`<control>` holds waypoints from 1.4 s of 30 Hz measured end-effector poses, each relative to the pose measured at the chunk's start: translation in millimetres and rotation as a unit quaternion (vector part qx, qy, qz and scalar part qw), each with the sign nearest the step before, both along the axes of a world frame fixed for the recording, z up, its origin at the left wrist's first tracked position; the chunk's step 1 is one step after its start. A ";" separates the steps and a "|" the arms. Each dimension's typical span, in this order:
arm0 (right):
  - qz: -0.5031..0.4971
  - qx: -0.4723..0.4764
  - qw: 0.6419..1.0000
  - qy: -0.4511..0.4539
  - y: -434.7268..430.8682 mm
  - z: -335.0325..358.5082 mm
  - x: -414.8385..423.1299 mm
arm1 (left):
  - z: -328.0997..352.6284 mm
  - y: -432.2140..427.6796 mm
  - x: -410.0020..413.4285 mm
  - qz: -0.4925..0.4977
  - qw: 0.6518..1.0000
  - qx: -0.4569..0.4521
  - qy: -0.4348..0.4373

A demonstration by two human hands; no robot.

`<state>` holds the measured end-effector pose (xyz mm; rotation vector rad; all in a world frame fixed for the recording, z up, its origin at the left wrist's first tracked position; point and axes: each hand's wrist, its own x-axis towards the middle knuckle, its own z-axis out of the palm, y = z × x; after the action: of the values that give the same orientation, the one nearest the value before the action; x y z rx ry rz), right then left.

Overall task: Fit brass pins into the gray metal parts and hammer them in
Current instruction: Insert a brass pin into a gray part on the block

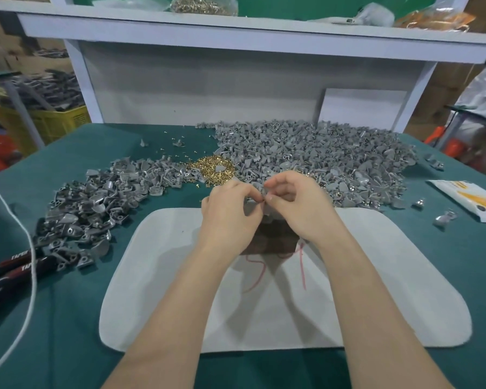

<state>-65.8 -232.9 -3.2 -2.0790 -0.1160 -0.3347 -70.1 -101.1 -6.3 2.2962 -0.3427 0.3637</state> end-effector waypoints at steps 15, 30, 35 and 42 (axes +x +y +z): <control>-0.024 -0.038 0.999 0.013 -2.6 5.4 -6.1 | -2.4 0.3 -0.8 -0.011 1.000 0.012 -0.019; -0.004 -0.166 0.985 0.037 -10.5 -1.6 -3.3 | -4.0 6.8 2.0 -0.038 0.994 0.071 0.075; -0.014 -0.207 0.978 0.018 -7.4 -4.0 -3.1 | -4.0 5.6 1.9 -0.025 0.994 0.076 0.072; -0.017 -0.265 0.964 -0.008 0.3 0.3 -7.9 | -5.4 5.1 2.5 -0.005 0.994 0.087 0.066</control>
<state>-73.7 -232.6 -2.9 -2.6107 -0.1956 -0.3700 -67.6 -96.0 -11.7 2.4729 -0.3297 0.1812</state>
